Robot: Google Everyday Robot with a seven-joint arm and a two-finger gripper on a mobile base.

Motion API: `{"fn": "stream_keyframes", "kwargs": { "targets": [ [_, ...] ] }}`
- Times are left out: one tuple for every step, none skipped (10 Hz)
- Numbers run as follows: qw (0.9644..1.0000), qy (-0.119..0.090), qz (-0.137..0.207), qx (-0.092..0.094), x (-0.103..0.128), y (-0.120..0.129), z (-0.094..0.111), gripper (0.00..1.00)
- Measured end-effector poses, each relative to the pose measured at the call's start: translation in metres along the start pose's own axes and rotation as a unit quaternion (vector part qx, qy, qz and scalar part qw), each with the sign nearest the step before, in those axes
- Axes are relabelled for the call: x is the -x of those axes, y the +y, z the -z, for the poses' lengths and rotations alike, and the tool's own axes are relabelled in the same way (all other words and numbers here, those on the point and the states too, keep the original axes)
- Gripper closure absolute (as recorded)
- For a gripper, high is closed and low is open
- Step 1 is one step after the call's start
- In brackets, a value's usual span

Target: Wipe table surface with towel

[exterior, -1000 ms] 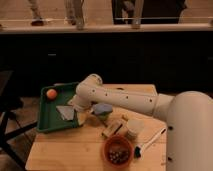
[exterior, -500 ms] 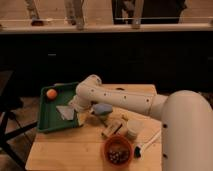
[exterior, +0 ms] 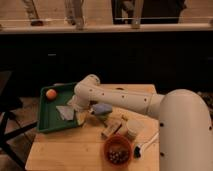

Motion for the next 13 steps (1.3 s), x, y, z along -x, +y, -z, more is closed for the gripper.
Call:
{"fn": "stream_keyframes", "kwargs": {
  "targets": [
    [1.0000, 0.007, 0.002, 0.002, 0.004, -0.006, 0.007, 0.20],
    [0.9999, 0.011, 0.005, 0.003, 0.007, -0.010, 0.011, 0.20],
    [0.9998, 0.014, 0.010, 0.002, 0.012, -0.015, 0.015, 0.20],
    [0.9997, 0.017, 0.016, -0.001, 0.017, -0.021, 0.017, 0.20],
    [0.9996, 0.019, 0.021, -0.007, 0.020, -0.026, 0.018, 0.20],
    [0.9995, 0.018, 0.024, -0.013, 0.023, -0.029, 0.018, 0.20],
    [0.9991, 0.018, 0.030, -0.026, 0.024, -0.034, 0.017, 0.20],
    [0.9988, 0.015, 0.032, -0.034, 0.025, -0.037, 0.014, 0.20],
    [0.9985, 0.011, 0.037, -0.038, 0.026, -0.041, 0.010, 0.20],
    [0.9983, 0.006, 0.041, -0.041, 0.028, -0.044, 0.005, 0.20],
    [0.9982, 0.000, 0.042, -0.043, 0.027, -0.046, -0.002, 0.20],
    [0.9981, -0.003, 0.043, -0.045, 0.026, -0.048, -0.006, 0.20],
    [0.9980, -0.006, 0.043, -0.045, 0.025, -0.049, -0.010, 0.20]
  ]
}}
